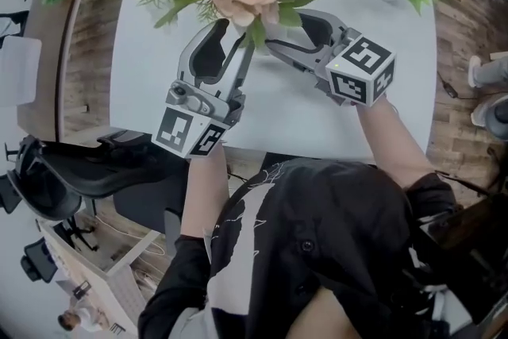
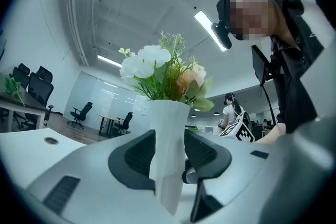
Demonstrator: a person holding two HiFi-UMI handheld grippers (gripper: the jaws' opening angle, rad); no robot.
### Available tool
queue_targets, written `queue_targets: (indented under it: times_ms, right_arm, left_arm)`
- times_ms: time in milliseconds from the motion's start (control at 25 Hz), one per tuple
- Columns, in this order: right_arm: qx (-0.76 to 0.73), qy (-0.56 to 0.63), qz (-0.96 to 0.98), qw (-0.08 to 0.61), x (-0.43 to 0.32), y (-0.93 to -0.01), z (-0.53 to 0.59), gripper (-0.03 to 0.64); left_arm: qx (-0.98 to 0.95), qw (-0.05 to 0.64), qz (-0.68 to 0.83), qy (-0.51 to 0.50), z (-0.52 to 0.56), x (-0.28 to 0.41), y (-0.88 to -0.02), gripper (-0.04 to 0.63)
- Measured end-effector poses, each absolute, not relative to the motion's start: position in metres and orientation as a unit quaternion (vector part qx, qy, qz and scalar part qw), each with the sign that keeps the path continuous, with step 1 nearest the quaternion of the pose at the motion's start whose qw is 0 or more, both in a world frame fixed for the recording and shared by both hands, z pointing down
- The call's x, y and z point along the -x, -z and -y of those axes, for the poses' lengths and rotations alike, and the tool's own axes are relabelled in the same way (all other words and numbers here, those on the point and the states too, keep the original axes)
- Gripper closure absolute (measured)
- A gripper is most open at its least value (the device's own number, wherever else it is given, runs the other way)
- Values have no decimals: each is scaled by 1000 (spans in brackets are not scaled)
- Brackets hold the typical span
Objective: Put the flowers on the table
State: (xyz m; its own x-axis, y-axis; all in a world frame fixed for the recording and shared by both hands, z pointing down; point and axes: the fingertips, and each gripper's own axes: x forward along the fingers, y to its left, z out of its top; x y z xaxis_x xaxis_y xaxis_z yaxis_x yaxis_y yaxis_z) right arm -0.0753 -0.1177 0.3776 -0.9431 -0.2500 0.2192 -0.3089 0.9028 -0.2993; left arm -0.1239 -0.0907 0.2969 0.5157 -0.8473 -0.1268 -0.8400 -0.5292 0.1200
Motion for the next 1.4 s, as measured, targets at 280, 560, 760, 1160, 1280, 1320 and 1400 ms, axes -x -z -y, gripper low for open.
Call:
queue_targets:
  times_ms: [280,560,760,1160,1280,1320,1400]
  right_arm:
    - [-157,-195,964,96,72,-384,116,324]
    - [-176,-209,958,91,62,-383,113,324]
    - [-193,-211,955,82,49,-372,102,334]
    - [-253,-169,952,44,20,-319,86,425]
    - [-273,-163,947,44,18,-312,78,426]
    - [-282,-162,945,44,18,-311,74,428]
    - [-302,-159,939,43,16,-308,66,456]
  left_arm:
    - [-869,21,490,64,70,120,-281,524]
    - [-879,28,474,46,44,101,-265,581]
    - [-883,28,466,41,23,86,-251,581]
    - [-906,14,418,61,7,69,-222,581]
    - [-915,14,398,62,0,70,-220,581]
    - [-918,16,390,62,-2,71,-219,581]
    - [-925,18,375,60,-10,73,-219,581]
